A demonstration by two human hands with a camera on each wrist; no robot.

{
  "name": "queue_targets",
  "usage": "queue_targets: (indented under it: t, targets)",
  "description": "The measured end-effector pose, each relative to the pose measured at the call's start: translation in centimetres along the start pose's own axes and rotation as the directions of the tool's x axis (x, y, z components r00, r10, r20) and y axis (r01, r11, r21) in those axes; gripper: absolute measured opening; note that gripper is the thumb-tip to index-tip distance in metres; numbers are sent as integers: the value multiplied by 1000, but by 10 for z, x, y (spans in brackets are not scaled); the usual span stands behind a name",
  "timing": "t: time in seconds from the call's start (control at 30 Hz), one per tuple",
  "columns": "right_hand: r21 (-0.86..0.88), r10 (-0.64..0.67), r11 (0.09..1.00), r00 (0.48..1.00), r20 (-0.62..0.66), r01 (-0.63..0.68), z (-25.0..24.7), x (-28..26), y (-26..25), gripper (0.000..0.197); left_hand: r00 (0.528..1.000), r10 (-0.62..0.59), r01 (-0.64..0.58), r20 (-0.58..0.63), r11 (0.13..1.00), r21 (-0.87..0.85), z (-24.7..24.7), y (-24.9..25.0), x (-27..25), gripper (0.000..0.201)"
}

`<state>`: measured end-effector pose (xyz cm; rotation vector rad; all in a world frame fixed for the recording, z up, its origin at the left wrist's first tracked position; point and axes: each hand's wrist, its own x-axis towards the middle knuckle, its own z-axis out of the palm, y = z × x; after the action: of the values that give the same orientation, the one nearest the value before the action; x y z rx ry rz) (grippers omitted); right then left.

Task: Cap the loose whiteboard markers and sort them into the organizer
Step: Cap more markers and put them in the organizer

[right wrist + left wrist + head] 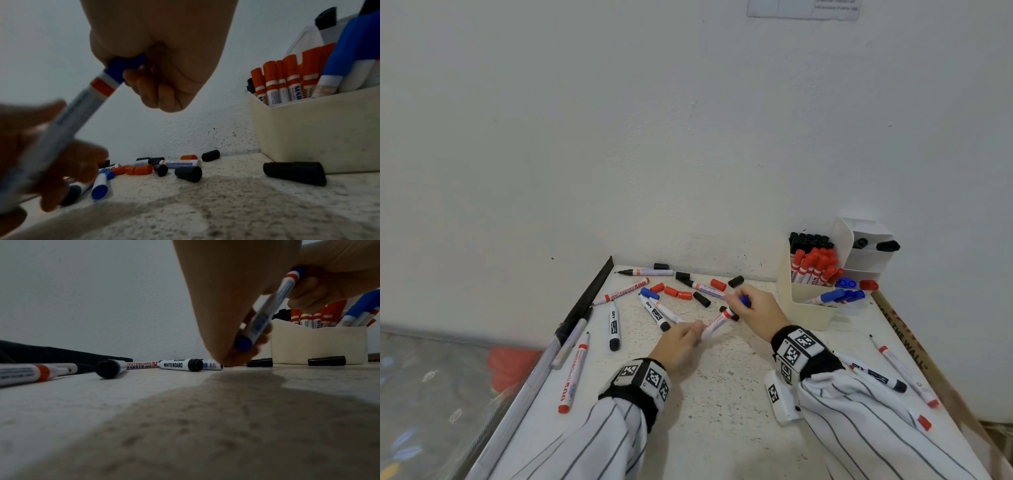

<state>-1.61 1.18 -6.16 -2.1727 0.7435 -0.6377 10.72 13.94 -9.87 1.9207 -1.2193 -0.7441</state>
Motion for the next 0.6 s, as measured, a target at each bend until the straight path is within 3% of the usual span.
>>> queue_targets:
  t: [0.07, 0.2, 0.37, 0.47, 0.6]
  targets:
    - [31, 2, 1000, 997, -81, 0, -13, 0, 1, 21, 999, 47, -34, -24, 921, 388, 0, -8, 4, 40]
    - [-5, -31, 1000, 972, -234, 30, -50, 1, 0, 9, 1000, -6, 15, -15, 753, 658, 1, -19, 15, 55]
    - [-15, -16, 1000, 927, -376, 11, -93, -7, 7, 2, 990, -77, 139, -117, 648, 749, 2, -12, 28, 56]
    - [-36, -25, 999, 907, -421, 11, -108, -11, 15, 4, 978, -190, 185, -81, 627, 757, -6, -17, 39, 55]
    - [-42, 10, 999, 890, -456, -32, -115, -10, 24, 11, 984, -94, 177, -153, 645, 743, -7, -16, 42, 39]
